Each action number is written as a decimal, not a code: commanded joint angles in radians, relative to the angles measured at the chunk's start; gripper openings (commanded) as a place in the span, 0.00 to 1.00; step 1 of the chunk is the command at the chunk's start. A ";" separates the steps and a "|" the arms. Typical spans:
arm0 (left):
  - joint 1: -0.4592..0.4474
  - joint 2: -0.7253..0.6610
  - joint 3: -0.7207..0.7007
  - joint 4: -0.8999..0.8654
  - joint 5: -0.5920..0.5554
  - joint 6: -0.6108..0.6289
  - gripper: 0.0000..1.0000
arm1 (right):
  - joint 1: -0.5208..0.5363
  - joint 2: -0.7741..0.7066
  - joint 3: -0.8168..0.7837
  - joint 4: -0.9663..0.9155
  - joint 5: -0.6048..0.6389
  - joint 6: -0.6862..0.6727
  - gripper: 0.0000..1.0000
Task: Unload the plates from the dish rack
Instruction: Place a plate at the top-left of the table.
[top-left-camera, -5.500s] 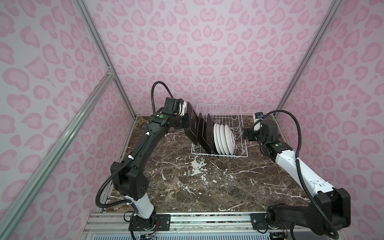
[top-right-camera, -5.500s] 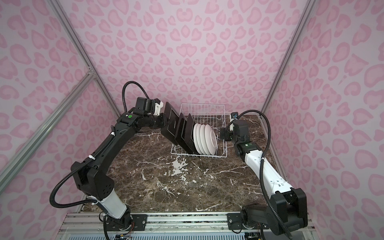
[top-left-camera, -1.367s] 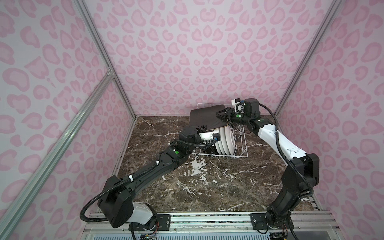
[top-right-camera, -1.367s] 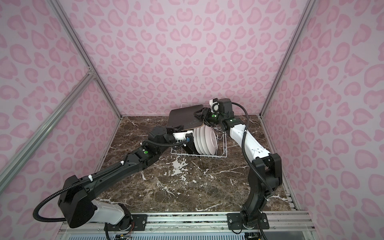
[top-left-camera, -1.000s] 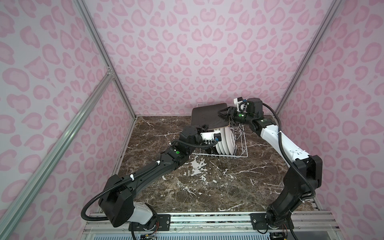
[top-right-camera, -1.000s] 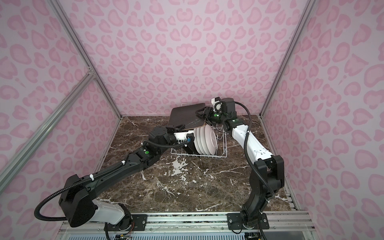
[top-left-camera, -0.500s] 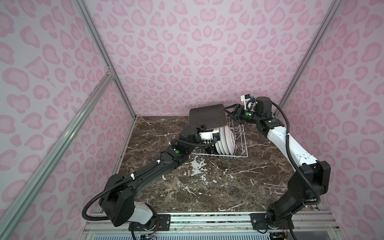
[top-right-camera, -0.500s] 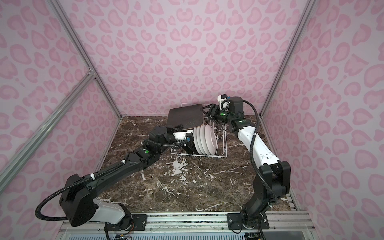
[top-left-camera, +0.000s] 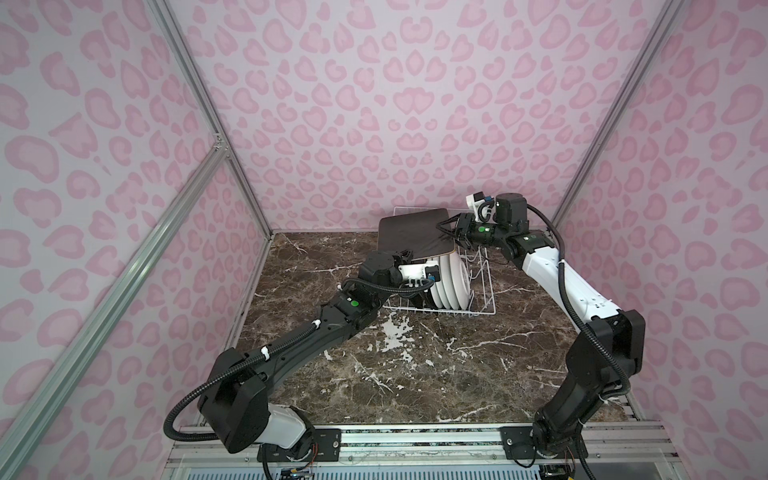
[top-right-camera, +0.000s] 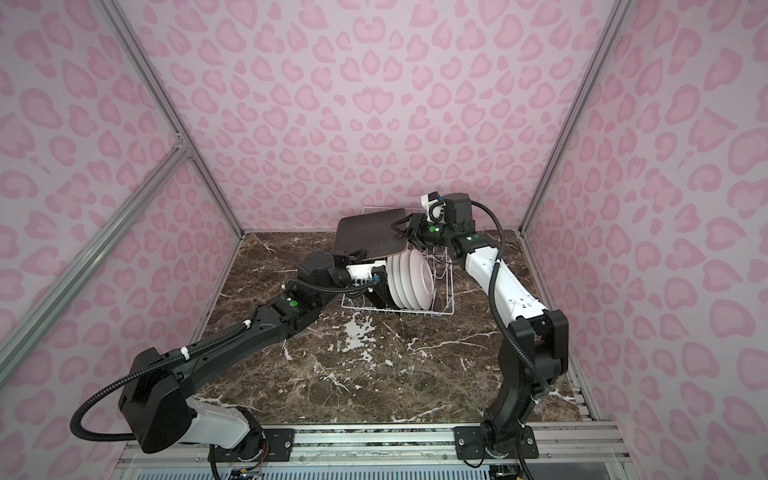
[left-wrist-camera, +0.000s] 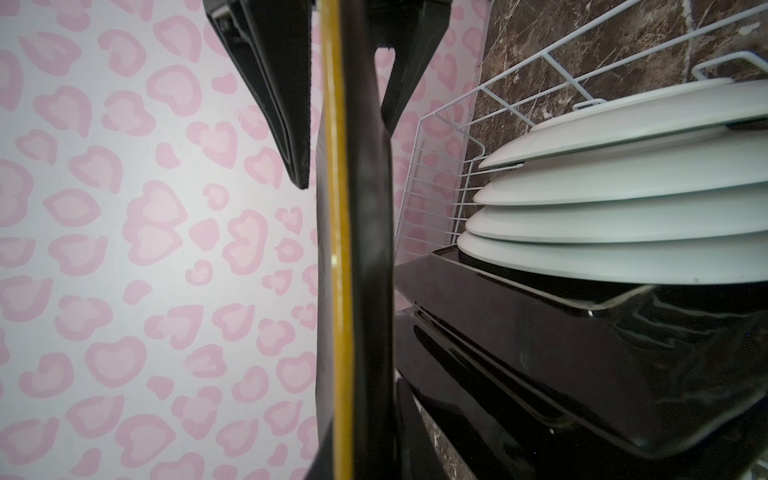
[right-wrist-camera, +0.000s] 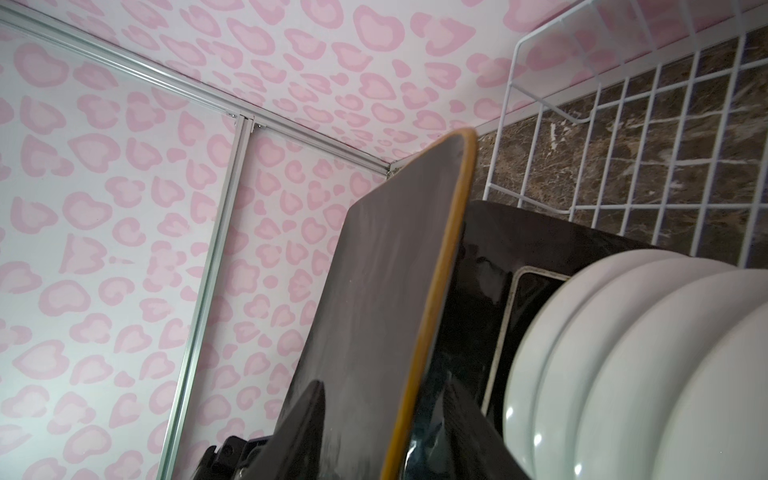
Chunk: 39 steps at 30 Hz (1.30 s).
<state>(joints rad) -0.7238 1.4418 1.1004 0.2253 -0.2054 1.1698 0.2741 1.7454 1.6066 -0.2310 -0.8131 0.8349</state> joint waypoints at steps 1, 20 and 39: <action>0.001 -0.003 0.003 0.175 0.005 0.008 0.03 | 0.006 0.018 0.012 -0.004 -0.021 -0.005 0.44; 0.003 0.017 0.006 0.186 -0.022 0.002 0.03 | -0.019 -0.019 -0.088 0.191 -0.075 0.131 0.00; 0.007 0.031 0.020 0.150 -0.020 -0.030 0.76 | -0.087 -0.053 -0.272 0.779 -0.053 0.548 0.00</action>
<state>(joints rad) -0.7177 1.4765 1.1076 0.3229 -0.2317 1.1576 0.1909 1.7023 1.3376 0.2779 -0.8597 1.2724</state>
